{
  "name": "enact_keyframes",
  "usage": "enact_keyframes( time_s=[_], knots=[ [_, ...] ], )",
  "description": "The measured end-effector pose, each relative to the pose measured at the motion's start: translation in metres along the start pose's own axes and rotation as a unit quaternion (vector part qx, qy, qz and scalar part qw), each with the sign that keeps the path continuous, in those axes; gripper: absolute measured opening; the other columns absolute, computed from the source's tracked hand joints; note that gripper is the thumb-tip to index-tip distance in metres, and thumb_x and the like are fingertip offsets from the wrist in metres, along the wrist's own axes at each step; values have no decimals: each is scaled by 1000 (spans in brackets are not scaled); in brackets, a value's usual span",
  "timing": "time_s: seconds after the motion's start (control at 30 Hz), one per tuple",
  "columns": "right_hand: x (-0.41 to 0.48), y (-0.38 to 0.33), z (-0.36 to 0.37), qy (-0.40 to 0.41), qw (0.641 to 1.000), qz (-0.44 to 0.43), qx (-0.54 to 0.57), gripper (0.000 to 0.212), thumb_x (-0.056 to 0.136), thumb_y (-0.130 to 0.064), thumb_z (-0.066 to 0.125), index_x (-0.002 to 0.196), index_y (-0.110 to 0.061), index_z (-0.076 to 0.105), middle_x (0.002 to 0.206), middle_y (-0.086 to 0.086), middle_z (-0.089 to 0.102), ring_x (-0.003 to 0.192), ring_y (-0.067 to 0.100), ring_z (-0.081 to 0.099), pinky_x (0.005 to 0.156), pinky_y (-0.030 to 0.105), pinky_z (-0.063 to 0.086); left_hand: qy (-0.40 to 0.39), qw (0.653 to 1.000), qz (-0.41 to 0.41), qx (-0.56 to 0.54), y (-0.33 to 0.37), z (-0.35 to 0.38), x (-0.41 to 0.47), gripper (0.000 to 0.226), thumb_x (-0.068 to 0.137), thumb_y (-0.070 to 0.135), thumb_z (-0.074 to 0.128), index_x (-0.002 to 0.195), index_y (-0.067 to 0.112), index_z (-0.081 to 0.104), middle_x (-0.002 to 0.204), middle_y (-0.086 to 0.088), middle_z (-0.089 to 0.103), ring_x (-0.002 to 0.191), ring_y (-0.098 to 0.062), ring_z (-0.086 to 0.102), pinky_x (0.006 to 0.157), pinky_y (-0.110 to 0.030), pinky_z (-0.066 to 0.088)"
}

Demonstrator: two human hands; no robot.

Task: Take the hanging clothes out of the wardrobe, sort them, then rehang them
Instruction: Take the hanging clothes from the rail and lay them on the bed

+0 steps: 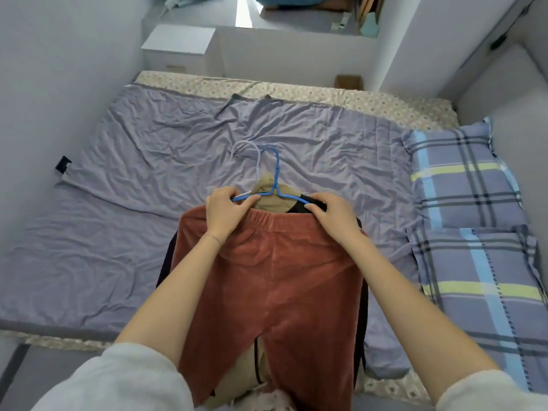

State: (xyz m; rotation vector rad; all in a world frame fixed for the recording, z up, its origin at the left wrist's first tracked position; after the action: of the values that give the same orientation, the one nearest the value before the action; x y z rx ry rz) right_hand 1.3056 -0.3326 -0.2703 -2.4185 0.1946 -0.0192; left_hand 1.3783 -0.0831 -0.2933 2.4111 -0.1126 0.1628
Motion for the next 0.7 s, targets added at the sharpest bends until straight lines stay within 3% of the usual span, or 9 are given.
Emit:
enact_keyframes(
  time_s=[0.2, 0.3, 0.4, 0.5, 0.7],
  knots=[
    [62, 55, 69, -39, 992, 91, -81, 24, 96, -31, 57, 112, -19, 70, 100, 3, 69, 96, 27, 60, 83, 45, 47, -109, 994, -24, 18, -59, 91, 52, 44, 78, 53, 73, 62, 19, 52, 65, 2, 54, 76, -25, 54, 73, -42, 41],
    [85, 74, 92, -54, 984, 116, -125, 30, 96, -31, 57, 123, -20, 64, 111, 4, 68, 106, 29, 58, 90, 45, 45, -131, 991, -31, 28, -77, 127, 62, 33, 82, 46, 72, 77, 15, 64, 78, -3, 63, 85, -27, 57, 82, -44, 42],
    [94, 78, 105, -60, 978, 130, -149, 43, 97, -30, 55, 138, -18, 50, 133, 3, 55, 123, 29, 47, 103, 44, 37, -123, 992, -27, -10, -82, 142, 62, 28, 85, 33, 72, 107, 16, 70, 104, -1, 69, 103, -24, 60, 96, -45, 42],
    [87, 67, 108, -56, 985, 108, -122, 46, 96, -26, 56, 140, -17, 49, 138, 2, 52, 128, 27, 42, 108, 42, 33, -115, 993, -20, -11, -82, 135, 51, 38, 86, 24, 71, 123, 17, 65, 130, -2, 62, 128, -24, 51, 109, -44, 34],
    [56, 20, 89, -44, 997, 43, -39, 44, 93, -15, 59, 137, -18, 54, 136, 0, 56, 130, 21, 44, 109, 39, 32, -39, 998, -34, -45, -69, 75, 10, 44, 88, 17, 67, 132, 16, 58, 140, -3, 55, 135, -23, 45, 114, -43, 31]
  ],
)
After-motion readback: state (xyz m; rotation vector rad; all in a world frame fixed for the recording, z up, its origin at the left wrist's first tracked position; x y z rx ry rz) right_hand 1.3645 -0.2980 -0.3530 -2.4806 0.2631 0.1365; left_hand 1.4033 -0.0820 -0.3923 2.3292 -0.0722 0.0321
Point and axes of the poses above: each hand's wrist, its own x-axis towards the middle knuckle, its own z-axis out of the palm, y = z × x, the point moved 1 cm from there along x, towards the middle knuckle
